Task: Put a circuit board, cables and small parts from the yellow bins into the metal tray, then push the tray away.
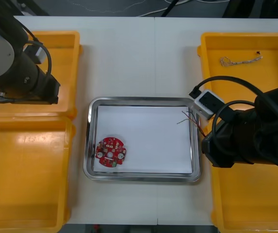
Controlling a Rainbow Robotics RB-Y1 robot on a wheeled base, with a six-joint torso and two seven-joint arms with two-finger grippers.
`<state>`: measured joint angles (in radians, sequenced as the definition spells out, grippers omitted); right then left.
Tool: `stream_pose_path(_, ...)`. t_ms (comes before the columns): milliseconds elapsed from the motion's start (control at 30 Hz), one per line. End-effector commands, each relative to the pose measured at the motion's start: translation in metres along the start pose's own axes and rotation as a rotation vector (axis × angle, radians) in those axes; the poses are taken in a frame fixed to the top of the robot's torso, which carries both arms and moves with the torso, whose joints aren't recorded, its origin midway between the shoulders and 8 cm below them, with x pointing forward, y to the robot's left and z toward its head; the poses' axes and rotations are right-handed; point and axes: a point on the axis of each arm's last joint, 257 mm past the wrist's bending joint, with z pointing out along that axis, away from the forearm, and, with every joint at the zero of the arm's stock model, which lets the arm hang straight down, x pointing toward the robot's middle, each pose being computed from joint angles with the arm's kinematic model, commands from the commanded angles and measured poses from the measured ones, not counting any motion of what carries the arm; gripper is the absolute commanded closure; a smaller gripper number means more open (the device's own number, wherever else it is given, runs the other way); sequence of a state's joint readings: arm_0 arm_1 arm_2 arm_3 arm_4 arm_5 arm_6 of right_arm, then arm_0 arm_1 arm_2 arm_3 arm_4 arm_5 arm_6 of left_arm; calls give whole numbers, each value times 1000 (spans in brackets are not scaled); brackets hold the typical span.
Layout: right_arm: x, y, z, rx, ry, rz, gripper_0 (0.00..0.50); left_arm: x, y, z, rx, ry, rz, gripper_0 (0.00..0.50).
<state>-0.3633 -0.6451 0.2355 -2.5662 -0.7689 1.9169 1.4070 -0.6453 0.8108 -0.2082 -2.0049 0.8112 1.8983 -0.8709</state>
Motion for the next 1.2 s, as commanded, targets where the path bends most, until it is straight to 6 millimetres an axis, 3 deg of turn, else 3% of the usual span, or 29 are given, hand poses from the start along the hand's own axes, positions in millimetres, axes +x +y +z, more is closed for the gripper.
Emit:
stream_pose_path(33,-13,12,-1,29,-3,-161,500,-25,42,-12,-50,-44,-126,0)
stream_pose_path(367,-7,31,31,-4,117,-282,500,-67,84,-1,-23,-122,-307,0)
stream_pose_path(600,0,39,56,-4,198,-336,500,-107,79,7,72,-236,-340,0)
stream_pose_path(667,3,40,63,9,216,-342,500,-110,81,13,74,-240,-342,0)
stream_pose_path(767,7,40,76,38,245,-361,500,-106,93,21,50,-214,-365,0)
stream_pose_path(933,4,53,89,39,268,-403,500,-86,143,25,-85,-154,-506,0)
stream_pose_path(1033,-2,65,91,18,257,-410,500,-78,162,24,-138,-137,-582,0)
stream_pose_path(1200,-10,79,92,-13,244,-426,500,-75,172,18,-152,-138,-681,0)
